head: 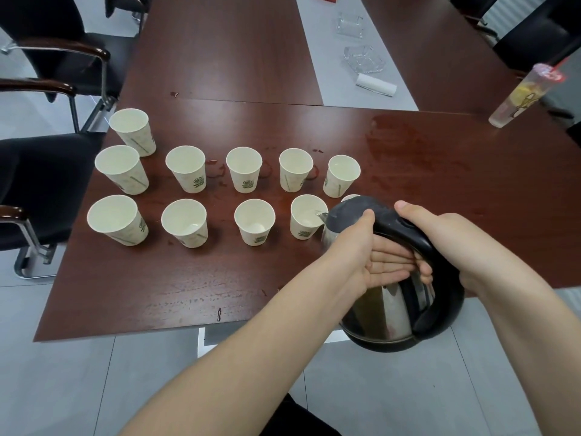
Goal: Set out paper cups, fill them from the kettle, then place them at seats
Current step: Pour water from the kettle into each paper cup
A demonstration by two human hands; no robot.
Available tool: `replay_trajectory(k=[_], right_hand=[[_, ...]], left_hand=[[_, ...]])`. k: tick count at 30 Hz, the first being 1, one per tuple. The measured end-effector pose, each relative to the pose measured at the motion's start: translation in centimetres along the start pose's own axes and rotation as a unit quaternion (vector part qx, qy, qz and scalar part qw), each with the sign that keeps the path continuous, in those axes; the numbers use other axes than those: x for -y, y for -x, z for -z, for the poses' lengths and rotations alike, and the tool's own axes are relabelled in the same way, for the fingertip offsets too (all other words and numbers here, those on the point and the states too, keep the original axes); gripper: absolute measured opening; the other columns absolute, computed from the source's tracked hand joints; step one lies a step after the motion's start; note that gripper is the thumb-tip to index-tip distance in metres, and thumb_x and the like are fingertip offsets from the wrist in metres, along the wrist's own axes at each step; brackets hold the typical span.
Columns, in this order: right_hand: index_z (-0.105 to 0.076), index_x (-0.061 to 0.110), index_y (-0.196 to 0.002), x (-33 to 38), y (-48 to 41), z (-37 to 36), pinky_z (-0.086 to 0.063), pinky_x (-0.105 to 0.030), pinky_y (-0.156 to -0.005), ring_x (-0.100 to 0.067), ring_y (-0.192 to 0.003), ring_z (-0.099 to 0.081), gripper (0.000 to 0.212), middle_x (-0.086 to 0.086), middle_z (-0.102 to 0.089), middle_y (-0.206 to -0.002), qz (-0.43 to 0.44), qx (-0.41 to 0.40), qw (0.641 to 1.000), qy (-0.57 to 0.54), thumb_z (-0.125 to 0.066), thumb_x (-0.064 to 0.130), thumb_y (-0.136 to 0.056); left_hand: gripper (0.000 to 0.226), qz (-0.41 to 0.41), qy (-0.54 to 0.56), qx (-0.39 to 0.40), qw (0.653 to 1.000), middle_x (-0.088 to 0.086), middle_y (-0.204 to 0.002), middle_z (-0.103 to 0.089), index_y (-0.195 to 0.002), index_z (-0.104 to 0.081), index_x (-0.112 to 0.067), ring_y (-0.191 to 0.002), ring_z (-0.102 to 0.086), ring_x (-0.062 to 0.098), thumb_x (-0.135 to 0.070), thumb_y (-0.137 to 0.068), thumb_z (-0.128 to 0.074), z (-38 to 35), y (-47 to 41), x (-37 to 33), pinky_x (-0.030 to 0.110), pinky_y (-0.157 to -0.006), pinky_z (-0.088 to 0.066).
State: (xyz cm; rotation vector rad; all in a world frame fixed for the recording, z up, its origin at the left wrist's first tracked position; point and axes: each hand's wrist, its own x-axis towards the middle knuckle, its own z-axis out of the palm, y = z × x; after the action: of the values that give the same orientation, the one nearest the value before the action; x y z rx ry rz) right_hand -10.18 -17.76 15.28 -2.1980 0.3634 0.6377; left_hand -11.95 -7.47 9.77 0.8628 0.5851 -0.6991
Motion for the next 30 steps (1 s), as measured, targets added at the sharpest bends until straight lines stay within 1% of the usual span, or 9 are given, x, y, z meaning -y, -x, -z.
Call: replay_trajectory(k=[3,5,11,16,23,30], right_hand=[[-0.054,0.002,-0.05,0.02,0.01,0.13,-0.04,-0.027,-0.046,-0.024,-0.036,-0.043,0.064,-0.015,-0.045,-0.039,0.002,0.003,1.0,0.005,-0.056,0.055,-0.087],[-0.054,0.002,-0.05,0.04,-0.02,0.15,-0.041,-0.027,-0.046,-0.024,-0.036,-0.043,0.064,-0.015,-0.045,-0.04,0.004,0.003,1.0,0.009,-0.056,0.055,-0.087],[-0.052,0.004,-0.044,0.12,0.03,0.23,-0.04,-0.026,-0.044,-0.023,-0.033,-0.042,0.065,-0.015,-0.044,-0.038,0.004,0.003,1.0,0.005,-0.056,0.053,-0.088],[-0.054,0.002,-0.05,0.16,-0.09,0.31,-0.04,-0.027,-0.045,-0.023,-0.035,-0.043,0.063,-0.015,-0.045,-0.04,0.002,0.004,1.0,0.011,-0.057,0.053,-0.087],[-0.054,0.001,-0.053,0.24,-0.35,0.46,-0.041,-0.027,-0.044,-0.024,-0.036,-0.043,0.062,-0.015,-0.045,-0.04,0.002,0.005,1.0,0.02,-0.057,0.054,-0.087],[-0.055,0.001,-0.055,0.3,-0.42,0.56,-0.041,-0.028,-0.046,-0.024,-0.036,-0.044,0.063,-0.015,-0.046,-0.04,-0.002,0.009,1.0,0.026,-0.056,0.054,-0.087]], left_hand=[[0.079,-0.001,0.002,0.002,1.0,0.015,-0.054,-0.065,-0.069,-0.063,0.007,-0.051,-0.065,0.02,-0.057,-0.098,-0.027,-0.09,-0.05,0.04,0.025,-0.054,-0.056],[0.079,0.0,0.003,0.002,1.0,0.015,-0.055,-0.065,-0.069,-0.063,0.007,-0.053,-0.065,0.02,-0.057,-0.098,-0.026,-0.08,-0.08,0.01,0.025,-0.054,-0.056],[0.08,0.0,0.002,0.004,1.0,0.014,-0.056,-0.066,-0.07,-0.063,0.007,-0.054,-0.065,0.02,-0.057,-0.098,-0.025,-0.14,-0.21,0.15,0.025,-0.055,-0.056],[0.079,0.0,0.008,0.003,1.0,0.015,-0.056,-0.066,-0.07,-0.063,0.007,-0.051,-0.065,0.02,-0.057,-0.098,-0.026,-0.2,-0.22,0.13,0.025,-0.053,-0.056],[0.079,-0.001,0.01,0.004,1.0,0.015,-0.055,-0.065,-0.069,-0.062,0.007,-0.048,-0.065,0.019,-0.057,-0.099,-0.025,-0.32,-0.3,0.08,0.025,-0.052,-0.056],[0.079,-0.002,0.013,-0.001,1.0,0.015,-0.055,-0.065,-0.071,-0.062,0.007,-0.053,-0.065,0.02,-0.056,-0.099,-0.025,-0.39,-0.39,0.11,0.025,-0.053,-0.056]])
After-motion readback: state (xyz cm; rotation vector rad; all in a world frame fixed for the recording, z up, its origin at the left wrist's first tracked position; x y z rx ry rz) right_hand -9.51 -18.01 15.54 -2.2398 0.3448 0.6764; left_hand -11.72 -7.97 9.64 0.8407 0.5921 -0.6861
